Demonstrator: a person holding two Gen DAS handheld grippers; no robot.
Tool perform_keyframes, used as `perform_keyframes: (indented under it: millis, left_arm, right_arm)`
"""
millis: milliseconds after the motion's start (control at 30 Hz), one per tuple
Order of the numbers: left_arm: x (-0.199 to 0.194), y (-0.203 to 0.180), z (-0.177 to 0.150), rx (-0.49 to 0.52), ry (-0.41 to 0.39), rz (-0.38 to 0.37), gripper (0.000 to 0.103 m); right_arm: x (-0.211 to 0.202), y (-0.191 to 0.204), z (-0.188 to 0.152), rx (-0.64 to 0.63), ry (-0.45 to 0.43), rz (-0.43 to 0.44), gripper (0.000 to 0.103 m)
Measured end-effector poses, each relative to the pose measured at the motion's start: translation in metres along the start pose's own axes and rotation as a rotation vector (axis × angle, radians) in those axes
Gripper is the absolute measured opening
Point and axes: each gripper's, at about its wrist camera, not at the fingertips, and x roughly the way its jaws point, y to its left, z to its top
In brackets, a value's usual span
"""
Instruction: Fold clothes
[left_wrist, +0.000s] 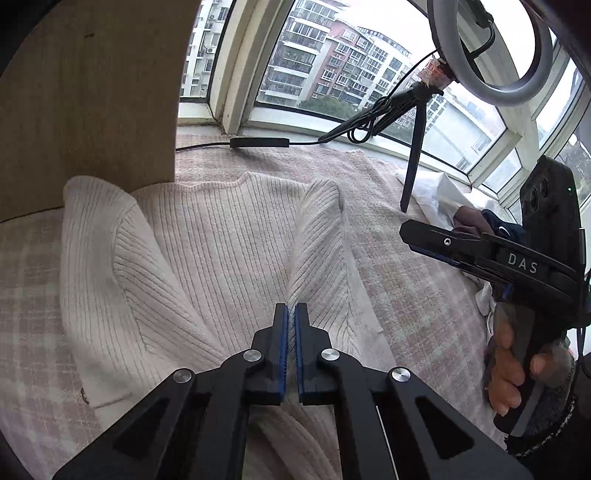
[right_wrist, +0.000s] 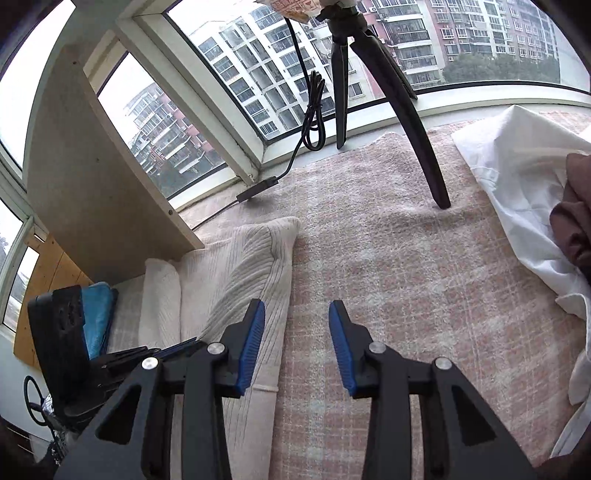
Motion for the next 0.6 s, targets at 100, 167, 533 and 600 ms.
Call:
perform_keyframes:
  millis: [100, 167, 533, 600]
  left_arm:
    - [0.000, 0.006, -0.009, -0.029, 0.000, 0.025, 0.003]
    - [0.010, 0.007, -0.010, -0.023, 0.027, 0.051, 0.004]
    - [-0.080, 0.036, -0.023, -0.141, -0.071, -0.059, 0.021]
    - [-0.079, 0.041, -0.033, -0.131, -0.039, -0.057, 0.025]
  right_arm:
    - [0.027, 0.016, 0.017, -0.052, 0.020, -0.001, 0.036]
    - [0.048, 0.027, 0.024, -0.084, 0.044, 0.006, 0.036]
    - [0.093, 0.048, 0.040, -0.213, 0.157, -0.040, 0.030]
    - [0.074, 0.053, 0.032, -0.210, 0.147, 0.029, 0.030]
